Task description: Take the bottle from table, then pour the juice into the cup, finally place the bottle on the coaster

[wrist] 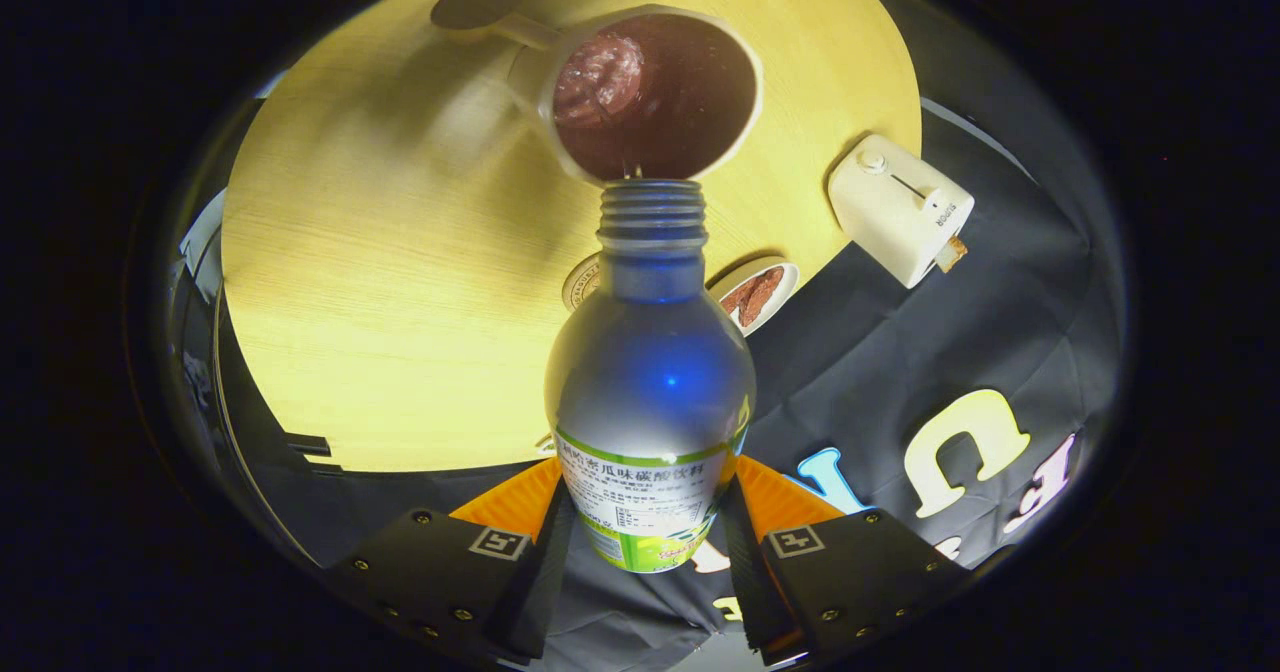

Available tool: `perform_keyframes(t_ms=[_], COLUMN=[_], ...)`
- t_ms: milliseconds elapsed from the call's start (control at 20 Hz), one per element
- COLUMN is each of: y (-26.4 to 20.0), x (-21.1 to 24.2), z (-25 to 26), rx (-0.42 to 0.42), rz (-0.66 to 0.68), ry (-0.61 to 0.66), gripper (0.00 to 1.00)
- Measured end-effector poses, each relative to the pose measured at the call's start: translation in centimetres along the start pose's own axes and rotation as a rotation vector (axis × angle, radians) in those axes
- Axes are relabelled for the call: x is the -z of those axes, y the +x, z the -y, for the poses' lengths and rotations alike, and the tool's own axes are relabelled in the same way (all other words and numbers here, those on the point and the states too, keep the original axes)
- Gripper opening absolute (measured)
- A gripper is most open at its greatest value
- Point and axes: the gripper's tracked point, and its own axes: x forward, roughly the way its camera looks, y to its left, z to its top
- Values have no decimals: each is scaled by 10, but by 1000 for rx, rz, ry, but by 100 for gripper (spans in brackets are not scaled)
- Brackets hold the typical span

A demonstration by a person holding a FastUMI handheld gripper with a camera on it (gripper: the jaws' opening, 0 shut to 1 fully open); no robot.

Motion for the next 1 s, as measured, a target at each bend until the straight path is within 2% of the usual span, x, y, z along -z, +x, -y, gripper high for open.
perform_keyframes(t_ms=[750,1000], y=[6,7], x=[-4,-2], z=[2,2], rx=[-17,-6], rz=[4,27], ry=[7,74], gripper=[71,71])
